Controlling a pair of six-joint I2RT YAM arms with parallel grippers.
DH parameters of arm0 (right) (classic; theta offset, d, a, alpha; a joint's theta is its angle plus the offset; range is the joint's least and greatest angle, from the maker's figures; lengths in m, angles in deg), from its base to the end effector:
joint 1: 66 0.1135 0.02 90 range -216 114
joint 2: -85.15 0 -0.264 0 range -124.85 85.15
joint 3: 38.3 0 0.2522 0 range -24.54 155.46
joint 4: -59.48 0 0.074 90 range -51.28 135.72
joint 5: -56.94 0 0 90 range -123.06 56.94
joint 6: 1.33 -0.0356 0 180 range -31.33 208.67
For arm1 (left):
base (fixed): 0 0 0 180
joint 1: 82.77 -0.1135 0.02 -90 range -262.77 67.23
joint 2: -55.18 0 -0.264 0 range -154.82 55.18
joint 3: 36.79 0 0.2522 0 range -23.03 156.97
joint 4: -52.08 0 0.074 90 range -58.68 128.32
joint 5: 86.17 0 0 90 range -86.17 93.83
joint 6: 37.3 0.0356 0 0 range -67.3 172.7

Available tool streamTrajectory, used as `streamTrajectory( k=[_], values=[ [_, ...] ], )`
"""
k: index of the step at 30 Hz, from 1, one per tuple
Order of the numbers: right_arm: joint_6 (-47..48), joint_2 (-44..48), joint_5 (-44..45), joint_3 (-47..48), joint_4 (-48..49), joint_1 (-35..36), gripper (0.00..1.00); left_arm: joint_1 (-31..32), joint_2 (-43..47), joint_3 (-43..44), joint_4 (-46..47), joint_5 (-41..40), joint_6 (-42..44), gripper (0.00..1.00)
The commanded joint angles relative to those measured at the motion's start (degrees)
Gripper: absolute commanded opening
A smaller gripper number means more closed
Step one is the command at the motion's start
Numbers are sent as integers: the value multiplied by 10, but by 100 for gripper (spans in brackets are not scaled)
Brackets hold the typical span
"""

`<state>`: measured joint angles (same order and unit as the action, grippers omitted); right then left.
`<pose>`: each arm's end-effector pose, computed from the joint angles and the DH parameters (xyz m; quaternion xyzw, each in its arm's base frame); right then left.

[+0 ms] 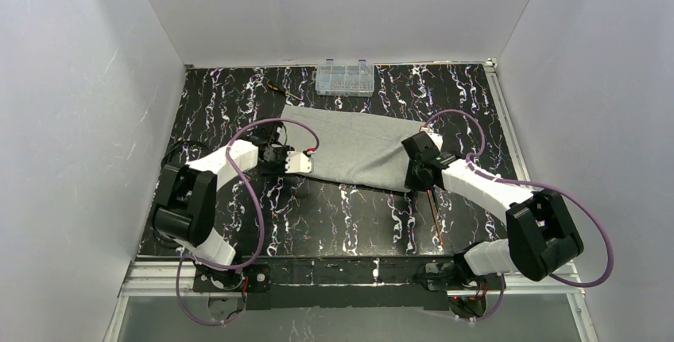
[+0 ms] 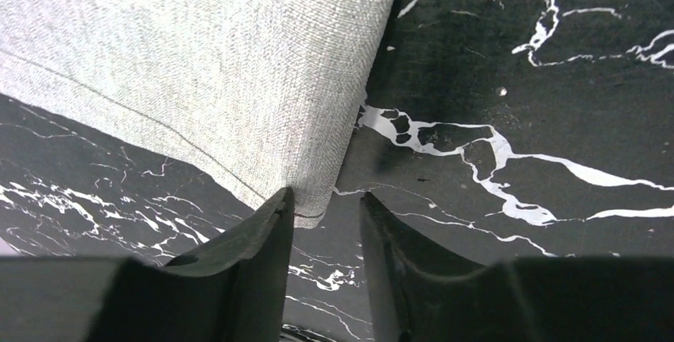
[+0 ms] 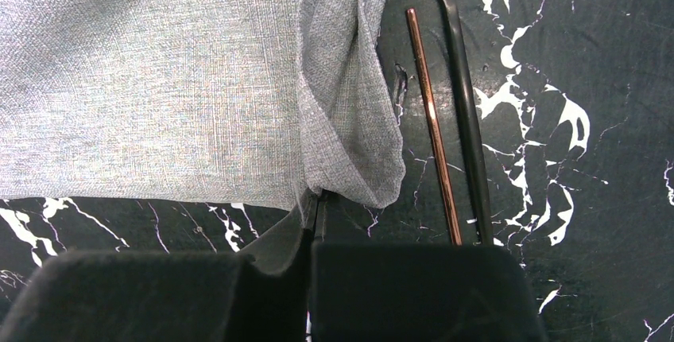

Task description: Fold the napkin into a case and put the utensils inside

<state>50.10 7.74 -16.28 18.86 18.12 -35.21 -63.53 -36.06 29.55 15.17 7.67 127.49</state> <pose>0.2204 0.1194 0.1888 0.1008 0.9545 0.0217 0.2800 0.2883 -0.1032 0.1747 0.7147 0.6549 0.0847 0.2305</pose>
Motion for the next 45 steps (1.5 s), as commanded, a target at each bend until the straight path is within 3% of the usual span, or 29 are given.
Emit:
streamTrajectory(
  k=[1,4,6,21,26,28,32,33,35,37,41,45],
  values=[
    [2,-1,9,18,-9,0,1,2,-17,15,-19,-11,12,27],
    [4,0,7,23,-11,1,1,2,-30,17,-4,-19,7,7],
    [5,0,6,25,-13,0,1,1,-32,20,-8,-24,-2,0],
    [27,-7,-52,25,-43,19,1,-3,148,-71,-207,20,-5,0],
    [21,10,-56,6,-60,42,1,-3,180,-111,-226,23,-18,0],
    [12,21,-58,-3,-68,52,1,-3,180,-107,-242,33,-28,4],
    [-6,34,-67,-11,-80,69,1,-3,174,-82,-266,35,-52,24],
    [-2,36,-68,-5,-83,69,9,-3,171,-70,-274,33,-58,29],
    [15,35,-62,23,-95,70,34,-6,161,-23,-300,37,-83,38],
    [46,31,-45,72,-117,70,54,-17,140,34,-349,53,-96,42],
    [109,-1,-40,189,-137,53,63,-48,83,153,-433,94,-118,52],
    [159,-38,-97,235,-98,-1,66,-54,35,239,-395,121,-216,53]
  ],
)
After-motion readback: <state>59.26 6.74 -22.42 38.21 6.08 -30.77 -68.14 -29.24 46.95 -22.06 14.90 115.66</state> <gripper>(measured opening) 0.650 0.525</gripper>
